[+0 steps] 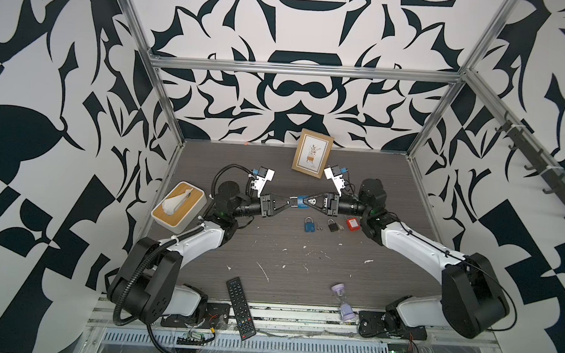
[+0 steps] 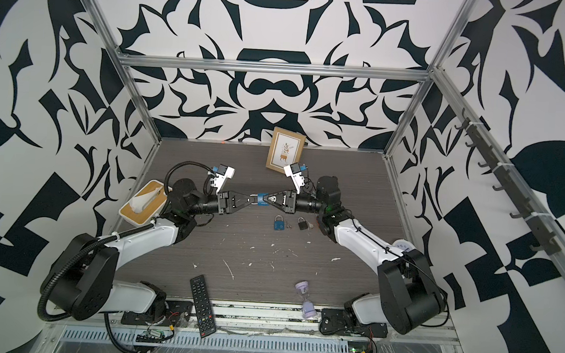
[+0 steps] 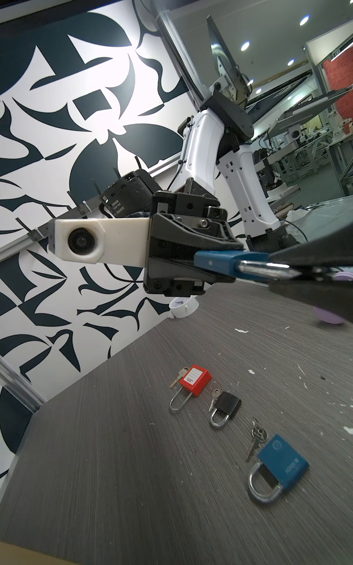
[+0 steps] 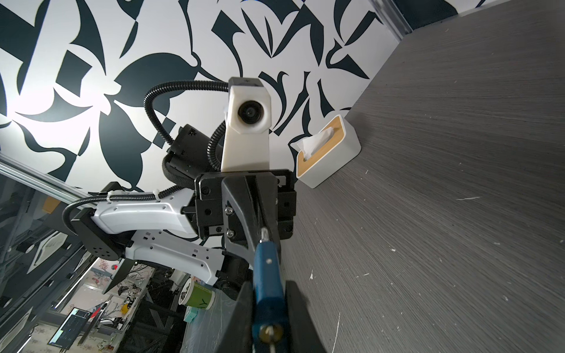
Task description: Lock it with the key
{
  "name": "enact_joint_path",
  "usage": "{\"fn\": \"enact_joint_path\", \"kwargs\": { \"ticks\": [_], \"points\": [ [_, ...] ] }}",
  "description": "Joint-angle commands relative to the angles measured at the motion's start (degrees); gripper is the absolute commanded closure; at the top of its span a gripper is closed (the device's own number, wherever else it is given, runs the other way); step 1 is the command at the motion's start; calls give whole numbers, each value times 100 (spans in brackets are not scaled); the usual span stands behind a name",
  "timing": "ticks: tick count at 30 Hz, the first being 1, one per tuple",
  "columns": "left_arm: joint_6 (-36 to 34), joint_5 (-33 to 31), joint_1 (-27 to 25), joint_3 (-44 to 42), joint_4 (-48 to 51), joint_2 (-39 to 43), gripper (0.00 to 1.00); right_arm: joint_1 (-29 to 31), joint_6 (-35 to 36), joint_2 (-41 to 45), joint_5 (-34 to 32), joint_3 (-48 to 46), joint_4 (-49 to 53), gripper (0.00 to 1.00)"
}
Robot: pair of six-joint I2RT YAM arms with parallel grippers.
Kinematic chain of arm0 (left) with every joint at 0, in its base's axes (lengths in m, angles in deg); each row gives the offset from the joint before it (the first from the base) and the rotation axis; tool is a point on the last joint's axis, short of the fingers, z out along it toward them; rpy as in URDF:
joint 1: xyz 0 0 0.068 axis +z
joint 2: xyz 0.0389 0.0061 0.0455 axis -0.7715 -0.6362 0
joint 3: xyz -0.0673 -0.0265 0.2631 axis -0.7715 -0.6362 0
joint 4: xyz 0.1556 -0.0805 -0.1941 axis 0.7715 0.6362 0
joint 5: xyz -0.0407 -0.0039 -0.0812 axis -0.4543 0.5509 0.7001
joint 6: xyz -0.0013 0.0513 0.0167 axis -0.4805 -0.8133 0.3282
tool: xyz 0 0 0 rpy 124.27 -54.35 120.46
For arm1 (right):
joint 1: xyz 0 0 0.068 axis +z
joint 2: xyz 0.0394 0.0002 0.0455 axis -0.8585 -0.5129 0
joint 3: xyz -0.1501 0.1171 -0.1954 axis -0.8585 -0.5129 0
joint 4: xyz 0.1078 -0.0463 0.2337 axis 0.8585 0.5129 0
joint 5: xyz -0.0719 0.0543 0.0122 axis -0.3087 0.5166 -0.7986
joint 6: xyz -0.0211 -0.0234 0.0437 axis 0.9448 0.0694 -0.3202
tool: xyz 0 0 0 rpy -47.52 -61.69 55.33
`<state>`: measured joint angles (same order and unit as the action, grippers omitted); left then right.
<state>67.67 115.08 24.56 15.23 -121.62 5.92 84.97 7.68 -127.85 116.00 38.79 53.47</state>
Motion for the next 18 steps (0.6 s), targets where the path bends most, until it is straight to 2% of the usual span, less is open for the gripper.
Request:
{"fn": "enact_joint_path", "kwargs": {
  "ticks": [1,9,14,16,18],
  "points": [
    [-35,359,-389,308,-509,-53,100,579,59,-231,-225,121,-220,100],
    [-121,344,-403,314,-475,-52,100,657,101,-239,-264,170,-106,100],
    [-552,185,-272,314,188,67,100,322,-103,-187,-499,103,137,100],
    [-576,83,-115,226,231,114,77,82,-348,-167,-541,-14,17,100],
    [-557,23,49,108,181,158,62,-115,-587,-133,-533,-146,-180,100]
  ]
}}
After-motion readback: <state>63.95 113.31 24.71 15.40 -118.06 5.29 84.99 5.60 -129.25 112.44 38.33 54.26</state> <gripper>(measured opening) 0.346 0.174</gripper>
